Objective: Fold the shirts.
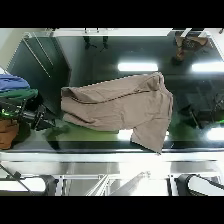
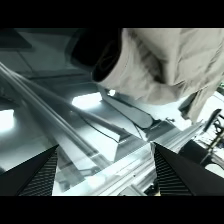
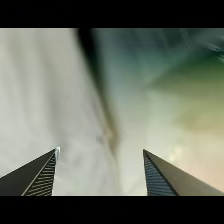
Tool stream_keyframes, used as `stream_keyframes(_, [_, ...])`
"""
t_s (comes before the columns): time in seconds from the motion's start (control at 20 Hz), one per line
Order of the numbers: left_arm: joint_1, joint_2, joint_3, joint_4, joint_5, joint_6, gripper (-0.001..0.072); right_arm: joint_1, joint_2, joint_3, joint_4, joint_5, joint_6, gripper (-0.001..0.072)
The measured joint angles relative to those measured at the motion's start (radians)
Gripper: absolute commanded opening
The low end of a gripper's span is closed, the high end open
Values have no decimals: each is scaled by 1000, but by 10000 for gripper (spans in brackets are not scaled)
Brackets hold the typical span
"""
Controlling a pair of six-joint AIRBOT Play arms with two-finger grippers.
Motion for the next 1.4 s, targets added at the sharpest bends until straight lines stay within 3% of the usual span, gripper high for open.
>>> stream_keyframes(0.3, [-49,11,53,13,1,3,625,79,-44,-91,32,-3,-21,598])
stream_keyframes(0.35, [-58,12,63,13,2,3,625,105,-60,-95,52,-2,-35,558])
stream_keyframes(0.4, [-70,12,71,13,2,3,625,133,-78,-99,75,-1,-53,463])
stream_keyframes(0.5, [-91,12,80,14,3,3,625,182,-108,-105,129,-8,-105,412])
stream_keyframes(0.55, [-101,12,83,14,3,3,625,199,-116,-107,158,-14,-132,250])
stream_keyframes(0.6, [-108,12,85,14,1,3,625,212,-124,-109,182,-26,-159,153])
stream_keyframes(0.7, [-116,11,88,15,-8,2,625,227,-132,-111,228,-33,-202,107])
stream_keyframes(1.25, [-200,-183,147,-55,-59,29,610,243,-137,-109,336,27,-278,92])
stream_keyframes(1.4, [-232,-237,190,-64,-80,41,180,243,-137,-109,338,35,-283,92])
